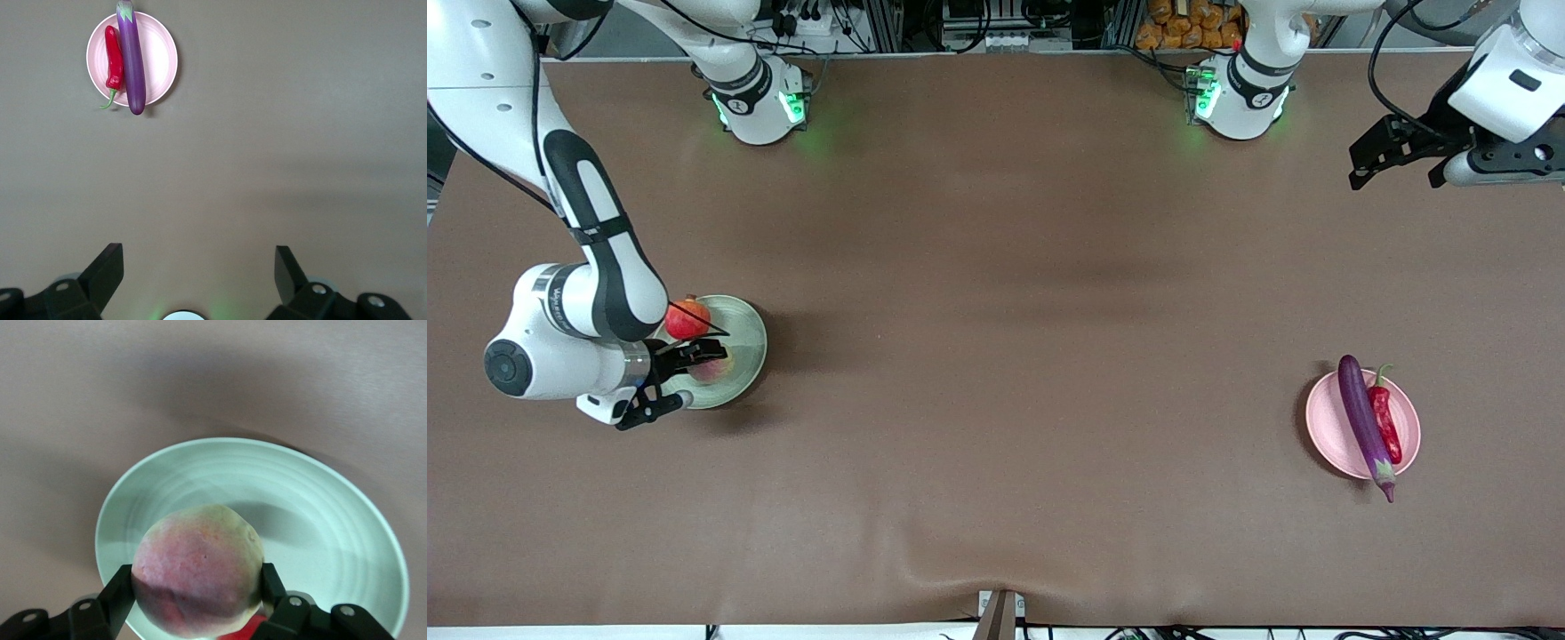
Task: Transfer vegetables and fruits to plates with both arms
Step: 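Carry the peach to the green plate with the right gripper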
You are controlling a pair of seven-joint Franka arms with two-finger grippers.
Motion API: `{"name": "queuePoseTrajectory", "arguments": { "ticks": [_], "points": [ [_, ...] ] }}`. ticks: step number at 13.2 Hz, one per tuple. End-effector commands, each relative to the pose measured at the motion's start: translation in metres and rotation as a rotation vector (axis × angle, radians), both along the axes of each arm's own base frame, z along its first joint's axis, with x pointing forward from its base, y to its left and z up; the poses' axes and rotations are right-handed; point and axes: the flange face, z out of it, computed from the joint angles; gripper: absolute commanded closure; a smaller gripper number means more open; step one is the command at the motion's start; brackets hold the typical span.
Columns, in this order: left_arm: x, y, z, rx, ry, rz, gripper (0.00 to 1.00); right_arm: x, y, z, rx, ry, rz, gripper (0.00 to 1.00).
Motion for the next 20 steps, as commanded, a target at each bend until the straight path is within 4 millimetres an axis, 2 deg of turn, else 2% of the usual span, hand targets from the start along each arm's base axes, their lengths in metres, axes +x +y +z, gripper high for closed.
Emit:
{"name": "queuePoseTrajectory", "arguments": {
  "ticks": [1, 2, 3, 6, 8, 11, 14, 15, 16, 17, 18, 19, 20],
  "points": [
    [-0.01, -0.006, 0.006, 0.05, -0.017, 0.003, 0.0, -0.009, -0.014, 0.002, 0.022, -0.021, 0.039, 0.99],
    [-0.009, -0.007, 0.005, 0.051, -0.016, 0.0, 0.0, -0.01, -0.017, -0.002, 0.031, -0.017, 0.041, 0.37],
    [-0.008, -0.003, 0.004, 0.049, -0.014, 0.005, 0.0, -0.01, -0.017, -0.004, 0.034, -0.015, 0.043, 0.0],
    [-0.002, 0.01, 0.002, 0.046, -0.016, 0.016, 0.0, -0.008, -0.005, 0.008, 0.044, 0.008, 0.058, 0.0],
    [0.0, 0.013, 0.0, 0.047, -0.013, 0.019, 0.0, 0.002, 0.0, 0.034, 0.102, 0.04, 0.029, 0.0],
    [0.0, 0.016, -0.001, 0.048, -0.013, 0.024, 0.0, 0.032, 0.018, 0.099, 0.11, 0.007, 0.07, 0.0],
    [0.002, 0.016, 0.001, 0.047, -0.028, 0.022, 0.0, 0.05, 0.014, 0.154, 0.093, -0.078, 0.075, 0.0],
    [0.002, 0.016, 0.001, 0.047, -0.028, 0.022, 0.0, 0.056, 0.012, 0.183, 0.081, -0.094, 0.089, 0.0],
    [0.002, 0.016, 0.0, 0.047, -0.027, 0.022, 0.0, 0.059, 0.005, 0.209, 0.079, -0.101, 0.087, 0.0],
    [0.002, 0.016, 0.001, 0.047, -0.028, 0.022, 0.0, 0.061, 0.002, 0.224, 0.08, -0.115, 0.086, 0.0],
    [0.001, 0.016, 0.001, 0.045, -0.028, 0.022, 0.0, 0.059, 0.008, 0.233, 0.077, -0.115, 0.08, 0.0],
    [0.001, 0.016, 0.001, 0.045, -0.028, 0.022, 0.0, 0.052, 0.011, 0.26, 0.041, -0.125, -0.026, 0.0],
    [0.001, 0.016, 0.001, 0.045, -0.028, 0.02, 0.0, 0.044, 0.015, 0.275, 0.007, -0.096, -0.157, 0.0]
  ]
}}
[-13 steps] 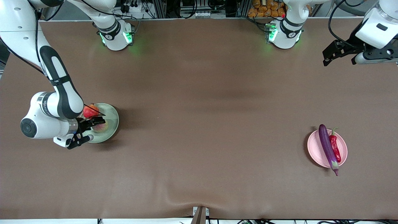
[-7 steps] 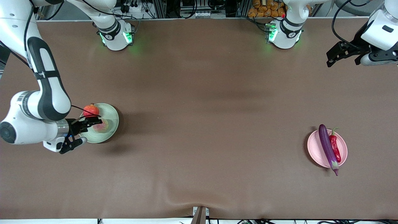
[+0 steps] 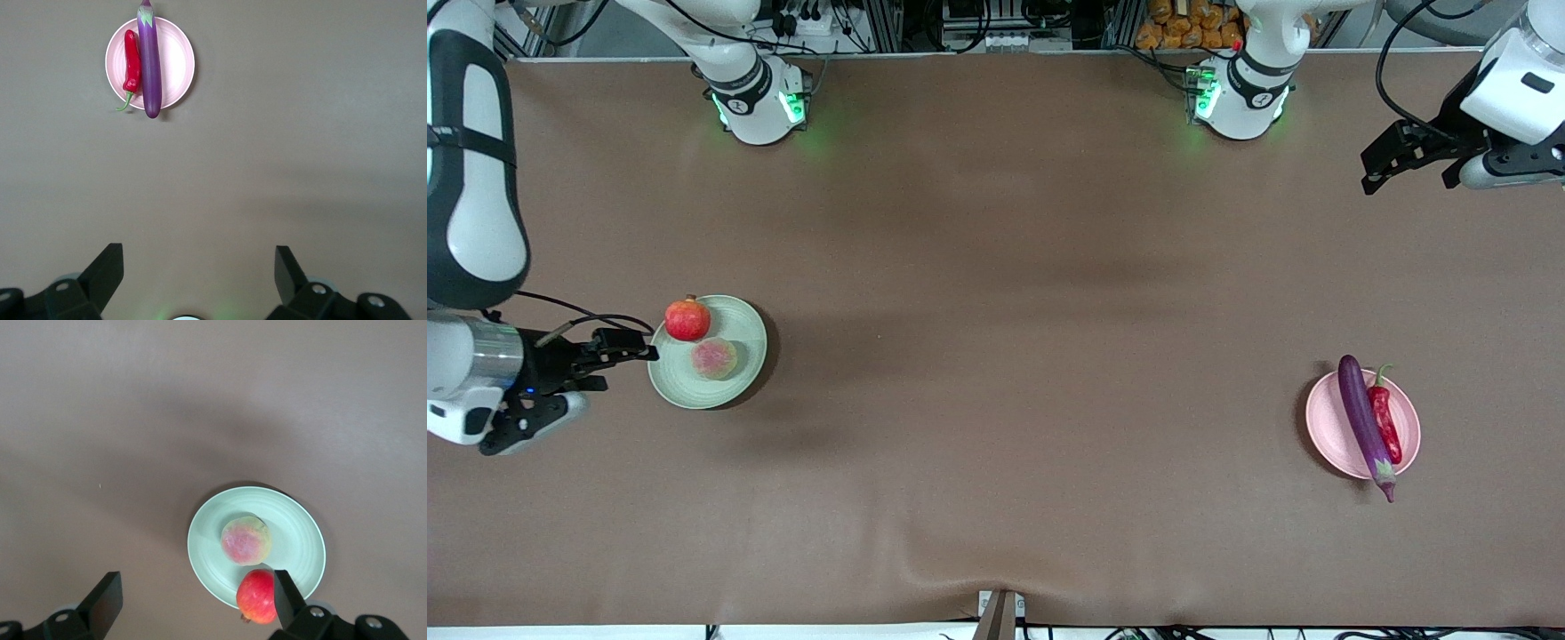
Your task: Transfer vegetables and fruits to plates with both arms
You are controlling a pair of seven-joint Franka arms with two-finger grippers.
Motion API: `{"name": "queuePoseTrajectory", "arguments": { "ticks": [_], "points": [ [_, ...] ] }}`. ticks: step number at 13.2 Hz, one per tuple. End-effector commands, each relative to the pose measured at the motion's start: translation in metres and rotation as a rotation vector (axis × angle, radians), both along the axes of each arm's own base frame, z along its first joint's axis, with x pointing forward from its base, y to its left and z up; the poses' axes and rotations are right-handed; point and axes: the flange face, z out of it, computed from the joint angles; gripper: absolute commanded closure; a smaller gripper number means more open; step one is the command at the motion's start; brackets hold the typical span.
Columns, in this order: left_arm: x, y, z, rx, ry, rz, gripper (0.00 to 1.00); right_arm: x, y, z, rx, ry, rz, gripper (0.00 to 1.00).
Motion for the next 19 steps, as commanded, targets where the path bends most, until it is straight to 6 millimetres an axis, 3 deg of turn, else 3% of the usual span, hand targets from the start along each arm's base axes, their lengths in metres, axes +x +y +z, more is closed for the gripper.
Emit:
{"name": "queuePoseTrajectory", "arguments": {
  "ticks": [1, 2, 3, 6, 8, 11, 14, 16, 19],
  "points": [
    [-0.002, 0.004, 0.002, 0.022, -0.012, -0.02, 0.0, -0.024, 0.028, 0.041, -0.072, 0.078, -0.168, 0.0],
    [-0.002, 0.003, 0.003, 0.022, -0.014, -0.021, 0.0, -0.032, 0.038, 0.055, -0.113, 0.085, -0.159, 0.0],
    [-0.002, 0.003, 0.003, 0.023, -0.012, -0.021, 0.0, -0.044, 0.044, 0.083, -0.165, 0.054, -0.157, 0.0],
    [-0.002, 0.003, 0.002, 0.02, -0.006, -0.023, 0.0, -0.08, 0.029, 0.152, -0.168, -0.003, -0.193, 0.0],
    [-0.002, 0.003, 0.002, 0.017, -0.006, -0.026, 0.0, -0.114, 0.04, 0.193, -0.168, -0.019, -0.283, 0.0],
    [-0.002, 0.003, 0.002, 0.015, -0.005, -0.027, 0.0, -0.154, 0.059, 0.2, -0.237, -0.059, -0.308, 0.0],
    [-0.001, 0.002, 0.002, 0.013, -0.01, -0.028, 0.0, -0.185, 0.05, 0.183, -0.238, -0.1, -0.253, 0.0],
    [-0.001, 0.002, 0.002, 0.01, -0.009, -0.032, 0.0, -0.186, 0.041, 0.181, -0.23, -0.106, -0.19, 0.0],
    [0.003, 0.001, 0.001, 0.008, -0.008, -0.036, 0.0, -0.165, 0.045, 0.204, -0.23, -0.126, -0.179, 0.0]
  ]
}}
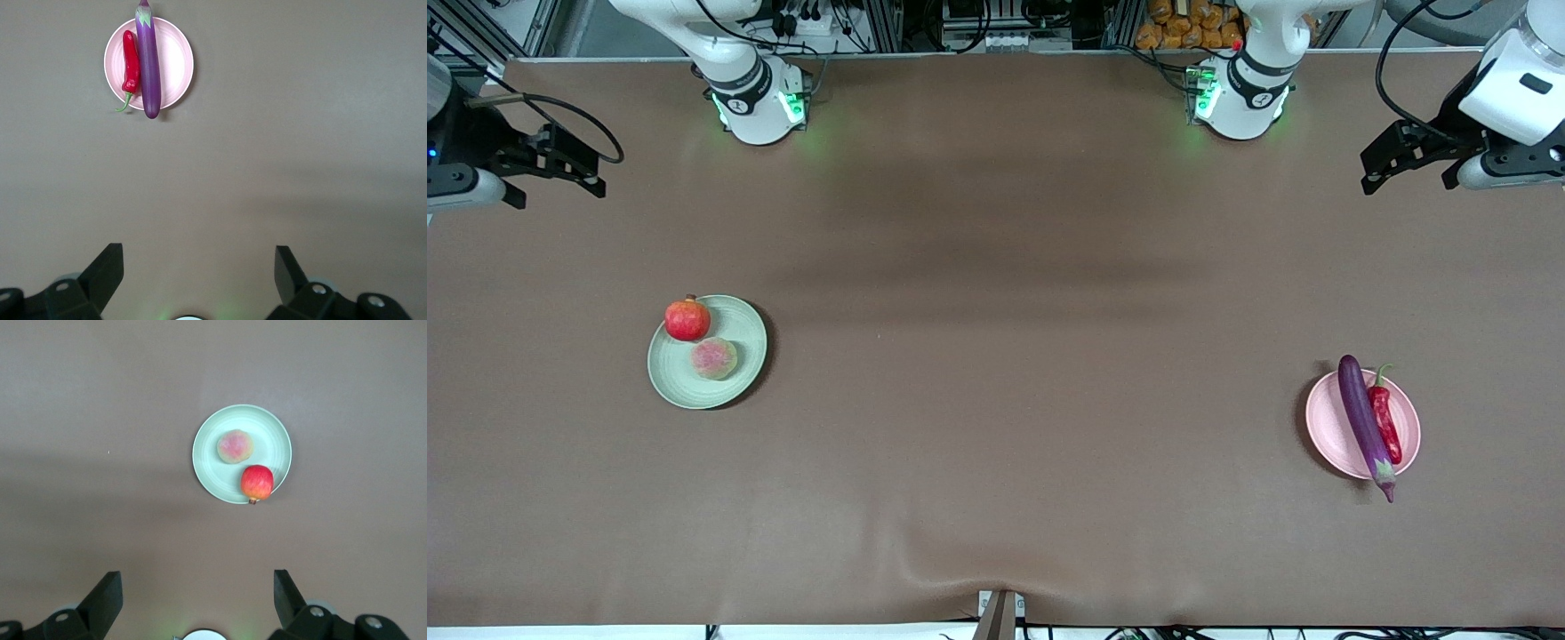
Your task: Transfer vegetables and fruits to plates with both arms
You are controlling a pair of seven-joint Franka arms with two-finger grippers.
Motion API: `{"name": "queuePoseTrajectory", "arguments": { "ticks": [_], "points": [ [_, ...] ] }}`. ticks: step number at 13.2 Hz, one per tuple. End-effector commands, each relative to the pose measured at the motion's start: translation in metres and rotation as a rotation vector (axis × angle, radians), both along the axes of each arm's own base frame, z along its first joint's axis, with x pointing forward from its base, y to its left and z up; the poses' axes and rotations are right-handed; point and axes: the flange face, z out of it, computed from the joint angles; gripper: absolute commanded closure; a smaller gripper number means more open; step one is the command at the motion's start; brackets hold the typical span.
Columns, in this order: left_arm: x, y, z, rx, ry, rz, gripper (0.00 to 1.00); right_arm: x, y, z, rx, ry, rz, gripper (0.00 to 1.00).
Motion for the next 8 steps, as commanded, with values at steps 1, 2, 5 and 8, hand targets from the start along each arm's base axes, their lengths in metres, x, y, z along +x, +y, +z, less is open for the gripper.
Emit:
{"name": "queuePoseTrajectory", "arguments": {
  "ticks": [1, 2, 5, 8],
  "points": [
    [0.003, 0.001, 0.006, 0.007, -0.016, -0.025, 0.0, 0.014, 0.001, 0.018, -0.035, 0.014, 0.026, 0.0],
    [0.003, 0.001, 0.009, 0.006, -0.022, -0.025, 0.0, 0.026, -0.005, 0.02, -0.041, 0.018, 0.02, 0.0],
    [0.009, 0.002, 0.019, -0.001, -0.033, -0.018, 0.0, 0.028, -0.002, 0.022, -0.038, 0.038, 0.02, 0.0],
    [0.017, 0.007, 0.029, -0.004, -0.003, -0.013, 0.0, 0.029, -0.017, 0.021, -0.001, 0.035, -0.007, 0.0]
  ]
}}
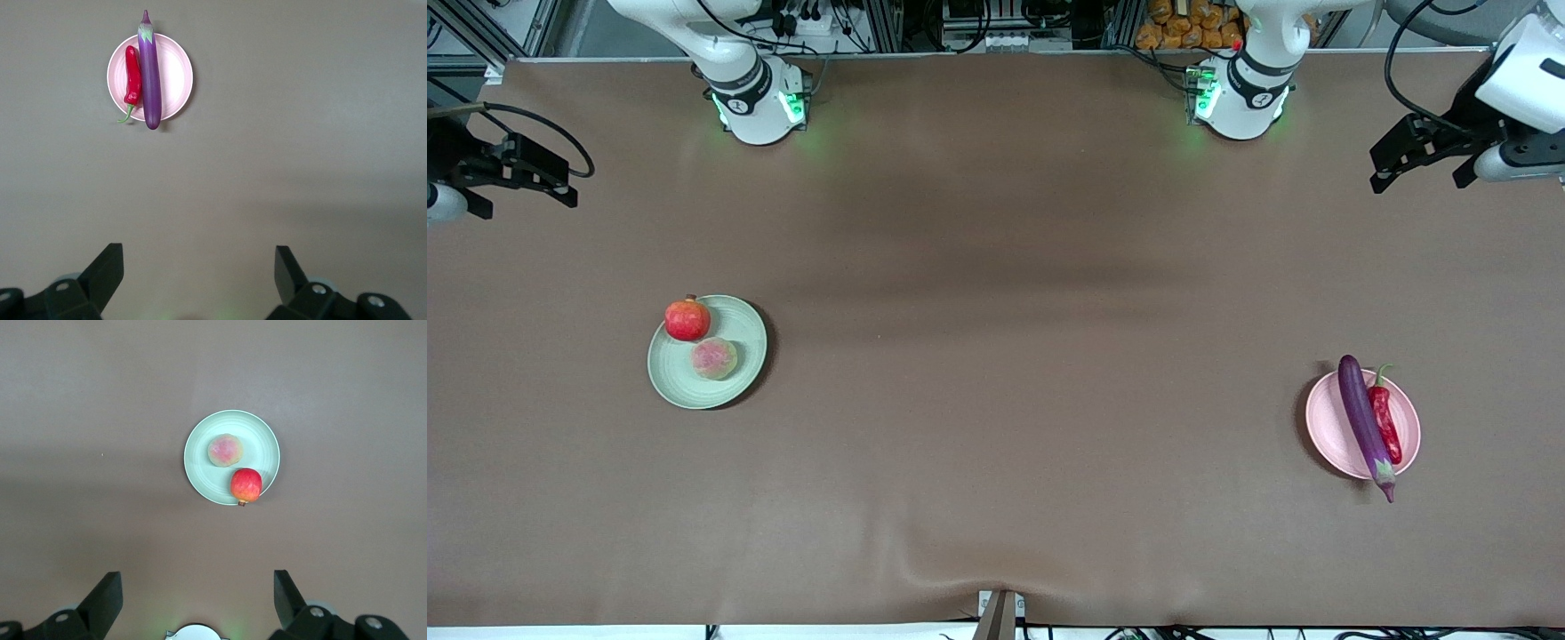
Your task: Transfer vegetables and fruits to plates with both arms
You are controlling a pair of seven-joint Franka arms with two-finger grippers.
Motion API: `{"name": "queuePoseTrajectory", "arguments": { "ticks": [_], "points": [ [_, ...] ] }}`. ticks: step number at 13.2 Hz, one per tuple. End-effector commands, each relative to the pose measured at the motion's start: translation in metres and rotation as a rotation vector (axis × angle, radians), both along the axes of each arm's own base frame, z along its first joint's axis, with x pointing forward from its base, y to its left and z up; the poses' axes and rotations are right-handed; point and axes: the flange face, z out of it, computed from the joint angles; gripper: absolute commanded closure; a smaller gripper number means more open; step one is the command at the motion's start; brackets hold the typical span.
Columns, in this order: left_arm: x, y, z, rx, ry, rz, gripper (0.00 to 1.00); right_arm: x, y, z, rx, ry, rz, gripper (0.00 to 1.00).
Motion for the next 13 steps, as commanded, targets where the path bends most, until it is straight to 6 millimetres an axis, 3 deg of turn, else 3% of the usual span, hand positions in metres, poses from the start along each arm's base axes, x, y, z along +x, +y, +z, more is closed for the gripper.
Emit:
{"name": "queuePoseTrajectory", "arguments": {
  "ticks": [1, 9, 13],
  "points": [
    [0.011, 0.006, 0.012, 0.001, 0.028, -0.012, 0.0, 0.0, -0.007, 0.007, 0.025, -0.002, -0.005, 0.0],
    [0.009, 0.005, 0.011, 0.007, 0.041, -0.045, 0.0, -0.002, -0.012, 0.023, 0.013, -0.045, -0.013, 0.0],
    [0.009, 0.004, 0.009, 0.007, 0.05, -0.054, 0.0, -0.008, -0.023, 0.021, 0.026, -0.053, -0.033, 0.0]
  ]
}}
